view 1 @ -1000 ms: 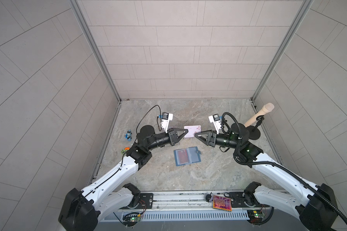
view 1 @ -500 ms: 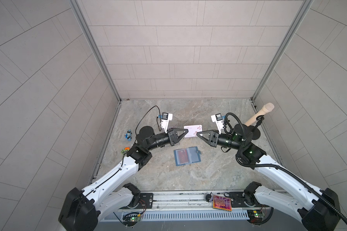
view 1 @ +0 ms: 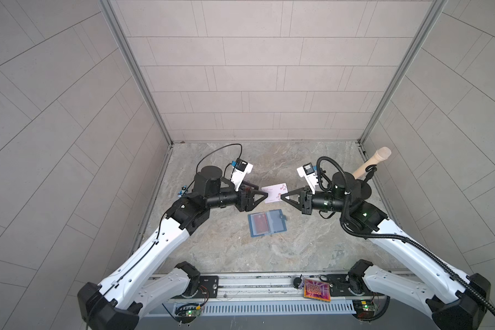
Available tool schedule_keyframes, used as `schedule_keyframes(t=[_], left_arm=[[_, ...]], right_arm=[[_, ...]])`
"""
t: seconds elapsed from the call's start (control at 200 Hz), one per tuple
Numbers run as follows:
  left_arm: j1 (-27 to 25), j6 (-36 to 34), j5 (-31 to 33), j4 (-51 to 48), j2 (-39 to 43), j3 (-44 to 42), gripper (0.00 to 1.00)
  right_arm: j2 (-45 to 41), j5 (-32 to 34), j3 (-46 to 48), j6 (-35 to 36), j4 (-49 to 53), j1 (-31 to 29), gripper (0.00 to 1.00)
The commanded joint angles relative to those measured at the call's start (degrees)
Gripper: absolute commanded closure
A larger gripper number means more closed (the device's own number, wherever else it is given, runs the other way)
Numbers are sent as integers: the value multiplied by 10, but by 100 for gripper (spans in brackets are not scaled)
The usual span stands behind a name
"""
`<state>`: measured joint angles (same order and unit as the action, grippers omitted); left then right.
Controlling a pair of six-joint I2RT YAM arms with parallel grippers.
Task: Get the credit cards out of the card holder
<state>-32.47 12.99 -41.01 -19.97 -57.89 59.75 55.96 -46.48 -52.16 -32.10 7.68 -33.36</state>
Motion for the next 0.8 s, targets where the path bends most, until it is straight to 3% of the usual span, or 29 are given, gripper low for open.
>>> schedule_keyframes(t=[0.0, 0.115, 0.3, 0.616, 0.791], left_arm=[[2, -138, -45, -167, -15, 51, 33], [2, -184, -77, -221, -33, 85, 33], [2, -206, -163, -236, -54, 101, 42], [2, -226, -175, -270, -64, 109, 52], [2, -226, -181, -281, -70, 112, 64]], right_arm=[[13, -69, -49, 129, 137, -10, 100], [33, -93, -89, 192, 210, -20, 100], [63, -122, -106, 213, 212, -32, 100], [91, -121, -111, 221, 192, -49, 100], [94, -118, -113, 220, 185, -50, 100]])
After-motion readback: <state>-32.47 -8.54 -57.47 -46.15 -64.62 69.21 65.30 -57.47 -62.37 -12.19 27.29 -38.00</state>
